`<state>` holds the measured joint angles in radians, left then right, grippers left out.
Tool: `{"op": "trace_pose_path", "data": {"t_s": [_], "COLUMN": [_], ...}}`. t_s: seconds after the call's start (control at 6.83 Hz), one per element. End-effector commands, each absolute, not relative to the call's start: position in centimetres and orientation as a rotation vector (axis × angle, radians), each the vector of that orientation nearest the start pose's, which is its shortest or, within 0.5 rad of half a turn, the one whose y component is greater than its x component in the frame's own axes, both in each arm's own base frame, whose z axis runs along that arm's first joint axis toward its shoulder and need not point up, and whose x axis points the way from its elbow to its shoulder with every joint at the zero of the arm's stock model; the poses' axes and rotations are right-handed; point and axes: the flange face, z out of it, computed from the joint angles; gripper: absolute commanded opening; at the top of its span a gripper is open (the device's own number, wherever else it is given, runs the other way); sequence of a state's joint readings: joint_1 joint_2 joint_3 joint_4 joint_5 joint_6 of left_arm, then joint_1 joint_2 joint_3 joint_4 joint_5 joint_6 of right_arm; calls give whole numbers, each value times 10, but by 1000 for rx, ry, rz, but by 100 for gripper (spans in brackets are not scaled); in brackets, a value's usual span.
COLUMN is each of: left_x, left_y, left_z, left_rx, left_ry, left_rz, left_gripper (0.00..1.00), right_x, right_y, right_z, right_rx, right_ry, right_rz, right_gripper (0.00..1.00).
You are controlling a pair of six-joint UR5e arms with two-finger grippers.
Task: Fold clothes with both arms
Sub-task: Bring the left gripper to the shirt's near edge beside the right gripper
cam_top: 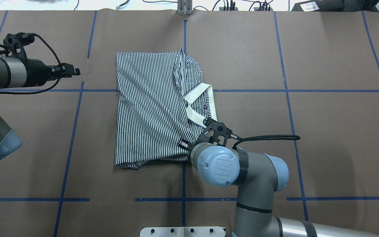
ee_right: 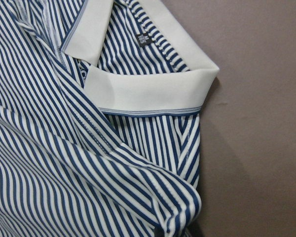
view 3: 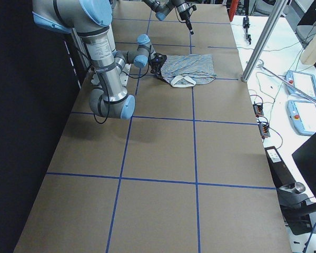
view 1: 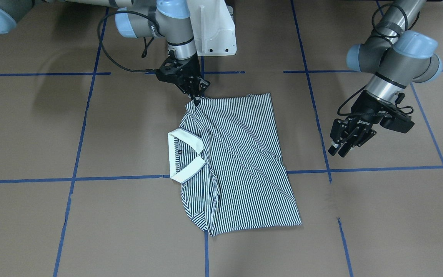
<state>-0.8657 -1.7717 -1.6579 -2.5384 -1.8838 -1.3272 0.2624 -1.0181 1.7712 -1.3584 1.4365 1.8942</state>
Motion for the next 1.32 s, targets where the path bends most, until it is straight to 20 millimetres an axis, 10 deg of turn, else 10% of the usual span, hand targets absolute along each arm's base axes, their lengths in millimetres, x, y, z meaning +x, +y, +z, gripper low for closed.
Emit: {"op": "trace_pose_path", "data": {"t_s": [0.0, 0.59, 1.17], "left_x": [320, 455, 509], "left_y": [-458, -301, -231], "left_z": [332, 296, 309], "left_rx": [201, -152, -273], "left_ry": [1276, 1194, 1090], "left_rz": [-431, -576, -548], "left_gripper": [47, 62, 64], "right_x": [-550, -534, -534], "right_y": [-303, -287, -285], "right_z": [241, 242, 241], "right_rx": [101, 101, 98], "right_ry": [-995, -962, -965], "right_rz": [601, 587, 583], "right_gripper": [0, 0, 0]}}
